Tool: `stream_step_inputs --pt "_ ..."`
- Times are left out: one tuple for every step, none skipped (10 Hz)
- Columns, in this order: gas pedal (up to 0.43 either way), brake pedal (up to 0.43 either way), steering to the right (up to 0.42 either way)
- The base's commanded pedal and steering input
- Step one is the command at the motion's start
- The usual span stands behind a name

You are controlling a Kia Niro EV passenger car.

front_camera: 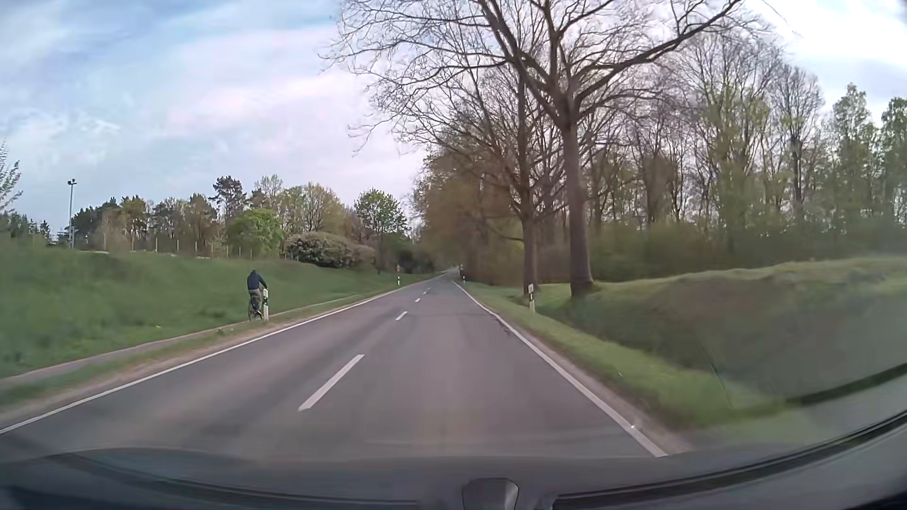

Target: Follow the waypoints while adhering to traffic rules and regulations

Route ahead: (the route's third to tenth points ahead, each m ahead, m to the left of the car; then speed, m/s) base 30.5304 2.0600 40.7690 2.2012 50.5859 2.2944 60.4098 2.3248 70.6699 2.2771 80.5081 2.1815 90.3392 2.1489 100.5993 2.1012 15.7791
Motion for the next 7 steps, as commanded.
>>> stream_step_inputs --pt "0.059 0.000 -0.006" --pt "0.059 0.000 -0.006" --pt "0.059 0.000 -0.006" --pt "0.059 0.000 -0.006" --pt "0.059 0.000 -0.006" --pt "0.059 0.000 -0.006" --pt "0.059 0.000 -0.006"
